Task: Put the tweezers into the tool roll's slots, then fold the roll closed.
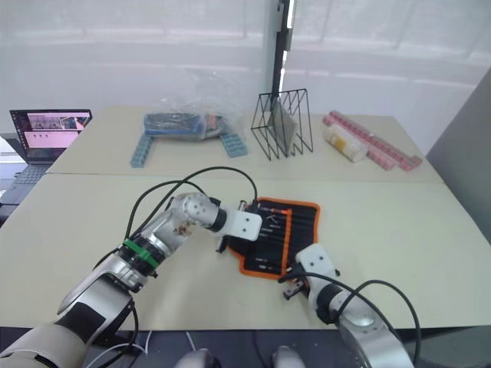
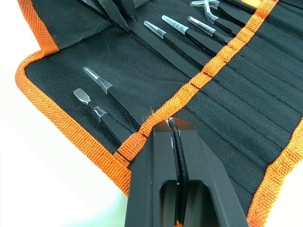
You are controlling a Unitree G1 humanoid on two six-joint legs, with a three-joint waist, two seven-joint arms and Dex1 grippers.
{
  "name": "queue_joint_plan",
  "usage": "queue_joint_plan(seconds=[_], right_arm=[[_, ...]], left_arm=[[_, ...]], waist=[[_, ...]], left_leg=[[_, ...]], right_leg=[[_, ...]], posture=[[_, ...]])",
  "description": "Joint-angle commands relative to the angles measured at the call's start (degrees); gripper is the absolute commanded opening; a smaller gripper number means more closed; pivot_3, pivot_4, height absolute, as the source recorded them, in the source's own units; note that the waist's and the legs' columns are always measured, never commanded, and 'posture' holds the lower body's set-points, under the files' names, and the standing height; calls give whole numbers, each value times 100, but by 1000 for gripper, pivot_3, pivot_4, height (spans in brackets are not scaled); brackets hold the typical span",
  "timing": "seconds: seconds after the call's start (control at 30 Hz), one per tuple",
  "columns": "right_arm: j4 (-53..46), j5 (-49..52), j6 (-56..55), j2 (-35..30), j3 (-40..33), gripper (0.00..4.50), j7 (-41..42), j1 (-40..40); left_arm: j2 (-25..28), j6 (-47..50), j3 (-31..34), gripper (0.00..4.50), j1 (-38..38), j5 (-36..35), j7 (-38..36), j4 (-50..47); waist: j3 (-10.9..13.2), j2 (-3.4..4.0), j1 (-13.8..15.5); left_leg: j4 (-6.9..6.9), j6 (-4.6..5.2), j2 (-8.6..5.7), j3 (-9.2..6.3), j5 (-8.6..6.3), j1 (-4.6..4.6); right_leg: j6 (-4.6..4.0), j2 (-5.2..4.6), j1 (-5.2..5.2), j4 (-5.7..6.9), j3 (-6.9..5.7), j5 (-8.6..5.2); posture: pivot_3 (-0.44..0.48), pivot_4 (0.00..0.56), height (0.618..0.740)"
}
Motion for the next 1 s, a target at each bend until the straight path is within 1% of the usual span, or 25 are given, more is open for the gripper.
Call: queue_joint_plan(seconds=[0.03,0.2,0.43,0.6,0.8,1.0], right_arm=[[167,71,321,23,334,0,90,147],[173,68,337,33,335,0,83,144],[176,72,332,31,301,0,78,166],[132,80,352,9,278,0,86,211],[92,71,372,-17,277,0,89,254],[100,61,368,-4,303,0,71,288]], left_arm=[[-236,-56,-133,13,-94,74,-8,-45],[-393,-127,-187,13,-98,110,-40,-19],[-453,-184,-230,13,-45,157,-65,-42],[-844,-214,-298,13,-100,170,6,151],[-1093,-228,-302,13,-93,186,55,366],[-1116,-262,-283,13,-44,194,66,452]], waist=[[0,0,0],[0,0,-8],[-1,1,-14],[-2,0,-5],[-5,2,-1],[-11,1,3]], left_leg=[[1,0,-1,0,0,-1],[2,0,1,-6,0,-1],[-1,1,2,-8,-1,-2],[1,1,1,-9,-1,-2],[2,1,0,-12,-1,-2],[3,1,-1,-16,-1,0]], right_leg=[[0,0,1,0,0,0],[0,3,1,1,0,0],[0,6,-2,0,1,0],[0,6,0,0,1,0],[0,6,3,-1,1,0],[0,6,9,-3,0,0]], posture=[[0,150,725],[0,150,725],[0,150,725],[0,150,725],[0,150,725],[0,150,725]])
